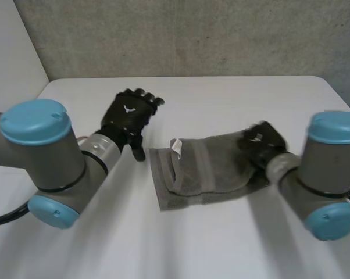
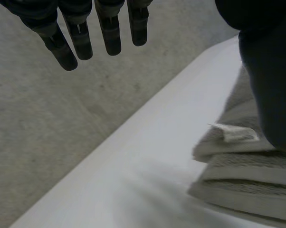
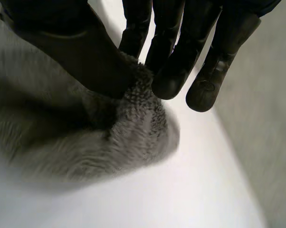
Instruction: Fold the towel.
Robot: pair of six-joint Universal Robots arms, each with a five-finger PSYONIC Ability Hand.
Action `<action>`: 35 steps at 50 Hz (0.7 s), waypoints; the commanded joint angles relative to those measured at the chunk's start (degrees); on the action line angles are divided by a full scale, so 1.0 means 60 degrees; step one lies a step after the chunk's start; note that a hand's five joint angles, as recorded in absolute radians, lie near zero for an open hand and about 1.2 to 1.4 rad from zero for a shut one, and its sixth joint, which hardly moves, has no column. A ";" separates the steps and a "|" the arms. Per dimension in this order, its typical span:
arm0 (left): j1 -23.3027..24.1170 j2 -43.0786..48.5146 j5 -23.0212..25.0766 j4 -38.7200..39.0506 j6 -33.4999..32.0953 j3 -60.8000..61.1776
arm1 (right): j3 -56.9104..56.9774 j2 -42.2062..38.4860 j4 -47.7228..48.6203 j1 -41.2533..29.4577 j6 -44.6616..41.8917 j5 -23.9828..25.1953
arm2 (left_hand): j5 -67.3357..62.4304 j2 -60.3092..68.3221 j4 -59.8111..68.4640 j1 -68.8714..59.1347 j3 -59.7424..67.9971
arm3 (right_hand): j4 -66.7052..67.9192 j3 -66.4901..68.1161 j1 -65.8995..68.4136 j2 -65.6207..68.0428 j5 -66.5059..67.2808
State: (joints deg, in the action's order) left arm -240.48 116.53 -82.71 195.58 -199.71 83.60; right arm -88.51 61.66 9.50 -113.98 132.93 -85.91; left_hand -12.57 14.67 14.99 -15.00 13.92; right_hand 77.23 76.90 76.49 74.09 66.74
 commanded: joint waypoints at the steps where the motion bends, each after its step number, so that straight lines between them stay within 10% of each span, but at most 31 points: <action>1: -0.0626 -0.0714 0.0000 -0.0048 0.0033 0.0012 | 0.1420 -0.0736 0.0686 -0.2562 -0.0825 0.0269 | 0.2003 -0.0687 -0.0740 0.0741 -0.0561 | 0.0462 0.0517 0.0586 0.0985 0.0543; 17: -0.1155 -0.1155 0.0059 0.0011 0.0048 0.0481 | 0.0924 -0.1546 0.0599 -0.4134 -0.1881 0.1911 | 0.2059 -0.0743 -0.0796 0.0797 -0.0617 | 0.0462 0.0517 0.0586 0.0985 0.0543; 19: -0.1125 -0.1155 0.0059 0.0025 0.0048 0.0481 | 0.0880 -0.1414 0.0555 -0.4119 -0.1647 0.1896 | 0.2059 -0.0743 -0.0796 0.0797 -0.0617 | -0.2920 -0.2865 -0.2796 -0.2397 -0.2839; 21: -0.1038 -0.1125 0.0059 0.0054 0.0063 0.0438 | 0.0706 -0.0875 0.0467 -0.3915 -0.0919 0.1751 | 0.2059 -0.0743 -0.0796 0.0797 -0.0617 | -1.1205 -1.1150 -1.1081 -1.0682 -1.1123; 35: -0.0583 -0.0906 0.0015 0.0186 0.1938 0.0057 | -0.0233 0.1252 0.0101 -0.1834 0.3538 0.1545 | 0.2059 -0.0743 -0.0796 0.0797 -0.0617 | -1.1205 -1.1150 -1.1081 -1.0682 -1.1123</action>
State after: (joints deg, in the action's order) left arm -245.07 110.40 -82.57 196.36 -193.84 84.67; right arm -88.10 65.35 11.66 -129.68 144.32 -76.18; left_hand -12.52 14.66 14.99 -14.80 13.75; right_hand 14.68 14.07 13.35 14.35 3.34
